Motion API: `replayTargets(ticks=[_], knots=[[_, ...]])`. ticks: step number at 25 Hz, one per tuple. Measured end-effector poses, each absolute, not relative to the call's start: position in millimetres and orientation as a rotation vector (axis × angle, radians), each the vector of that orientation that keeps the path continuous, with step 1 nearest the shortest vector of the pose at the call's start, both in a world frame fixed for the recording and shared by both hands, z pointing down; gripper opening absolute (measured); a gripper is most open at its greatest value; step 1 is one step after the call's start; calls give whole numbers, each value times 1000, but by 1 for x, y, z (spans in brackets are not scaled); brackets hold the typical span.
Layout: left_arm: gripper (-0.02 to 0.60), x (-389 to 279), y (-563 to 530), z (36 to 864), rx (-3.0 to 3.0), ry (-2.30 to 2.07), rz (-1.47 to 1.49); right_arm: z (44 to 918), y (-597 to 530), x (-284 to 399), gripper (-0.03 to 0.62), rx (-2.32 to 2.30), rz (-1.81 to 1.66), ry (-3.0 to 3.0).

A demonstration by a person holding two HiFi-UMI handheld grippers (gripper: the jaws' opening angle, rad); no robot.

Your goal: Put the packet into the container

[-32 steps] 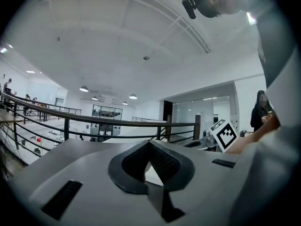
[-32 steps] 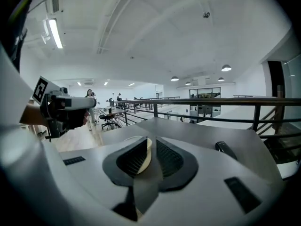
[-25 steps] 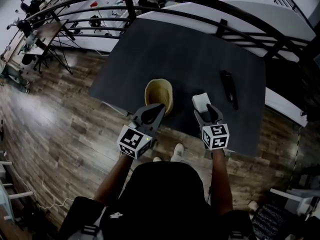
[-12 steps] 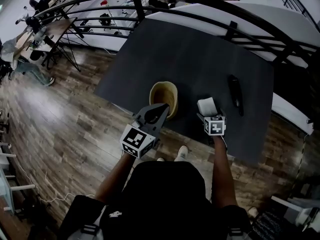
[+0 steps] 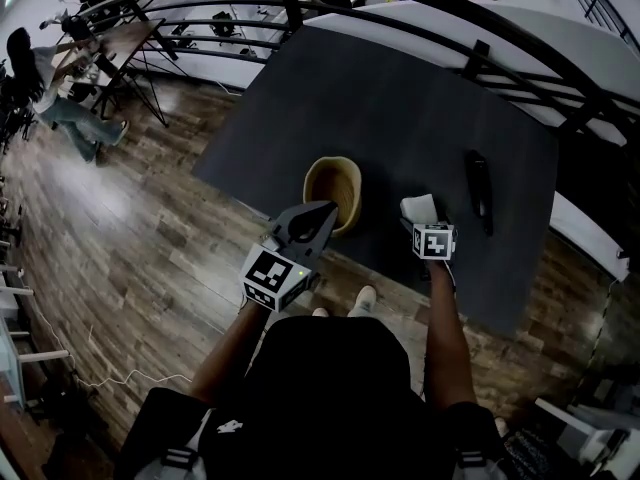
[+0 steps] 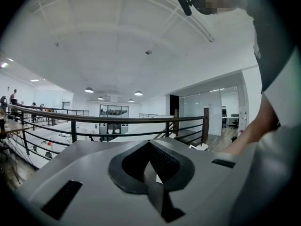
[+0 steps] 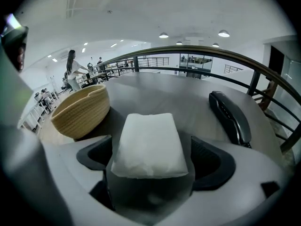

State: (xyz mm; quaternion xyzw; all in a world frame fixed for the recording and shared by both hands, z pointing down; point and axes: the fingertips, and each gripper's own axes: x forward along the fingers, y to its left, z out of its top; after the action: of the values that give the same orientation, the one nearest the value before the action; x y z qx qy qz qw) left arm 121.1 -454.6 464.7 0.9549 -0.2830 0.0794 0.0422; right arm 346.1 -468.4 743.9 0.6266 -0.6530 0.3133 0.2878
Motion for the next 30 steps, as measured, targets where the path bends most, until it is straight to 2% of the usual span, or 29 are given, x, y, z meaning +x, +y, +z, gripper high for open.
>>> replayTargets(ticks=[5,8,12,18,30], knots=[[5,122,-457,465,2913,-884,241,746,-466,349,522,1657,868,-1698],[5,118,-459,465,2909,-903,240,746,-465,348,465,1647,860,-1681],[5,113,-459,466,2898,-916,235,746,-464,347,447,1637,865,-1668],[5,111,-457,466,2893,-928,231,742,-462,344,387,1590,792,-1663],[5,96,-460,468,2854,-1010,216,688,-511,296,376,1372,546,-1943]])
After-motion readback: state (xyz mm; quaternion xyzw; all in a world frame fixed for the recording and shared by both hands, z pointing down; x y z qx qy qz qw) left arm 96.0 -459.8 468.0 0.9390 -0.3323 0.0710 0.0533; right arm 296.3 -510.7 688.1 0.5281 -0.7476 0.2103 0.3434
